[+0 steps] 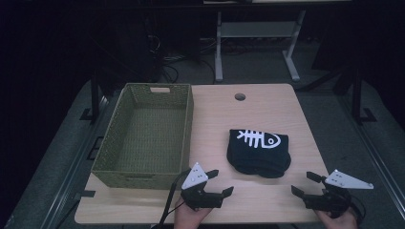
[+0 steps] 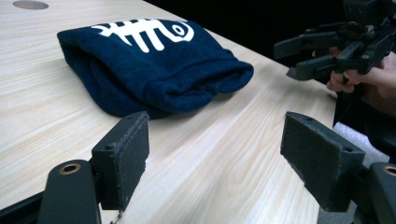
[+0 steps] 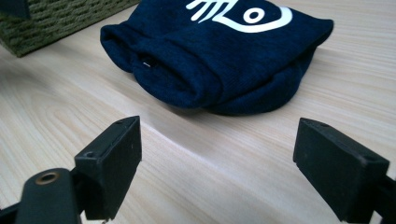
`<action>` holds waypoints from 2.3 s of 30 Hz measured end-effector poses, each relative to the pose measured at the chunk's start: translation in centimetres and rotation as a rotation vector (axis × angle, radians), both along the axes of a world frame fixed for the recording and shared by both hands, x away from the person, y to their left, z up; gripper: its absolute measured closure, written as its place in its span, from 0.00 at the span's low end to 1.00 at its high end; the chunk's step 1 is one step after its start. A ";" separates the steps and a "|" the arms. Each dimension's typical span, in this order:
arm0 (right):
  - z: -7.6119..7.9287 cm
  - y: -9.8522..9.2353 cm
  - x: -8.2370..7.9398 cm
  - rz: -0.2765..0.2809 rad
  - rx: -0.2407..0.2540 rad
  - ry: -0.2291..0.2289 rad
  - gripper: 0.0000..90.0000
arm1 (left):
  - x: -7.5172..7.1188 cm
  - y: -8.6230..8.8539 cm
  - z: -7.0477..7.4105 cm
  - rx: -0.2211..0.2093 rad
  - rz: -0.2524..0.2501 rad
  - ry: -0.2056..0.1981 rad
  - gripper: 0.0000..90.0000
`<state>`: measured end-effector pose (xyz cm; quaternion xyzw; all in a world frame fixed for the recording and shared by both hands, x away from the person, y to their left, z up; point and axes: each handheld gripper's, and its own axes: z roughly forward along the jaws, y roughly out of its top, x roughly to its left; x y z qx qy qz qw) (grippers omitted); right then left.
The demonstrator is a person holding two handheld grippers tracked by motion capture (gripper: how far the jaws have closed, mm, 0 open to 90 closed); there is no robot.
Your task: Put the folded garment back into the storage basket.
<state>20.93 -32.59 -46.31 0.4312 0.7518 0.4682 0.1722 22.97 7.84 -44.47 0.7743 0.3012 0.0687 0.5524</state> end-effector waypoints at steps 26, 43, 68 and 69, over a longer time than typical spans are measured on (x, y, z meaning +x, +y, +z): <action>3.1 0.8 5.1 -0.003 0.018 0.035 0.17 | 5.2 -4.8 2.2 0.001 0.025 0.062 0.26; 4.0 1.8 8.7 -0.020 0.034 0.056 0.17 | 8.6 -6.5 3.7 -0.011 0.082 0.095 0.26; 0.3 1.0 11.5 -0.123 0.061 0.173 0.35 | 13.1 -7.5 -1.3 0.122 0.278 0.264 0.33; 0.2 1.1 11.6 -0.123 0.059 0.175 0.37 | 13.2 -7.5 -1.6 0.132 0.268 0.278 0.34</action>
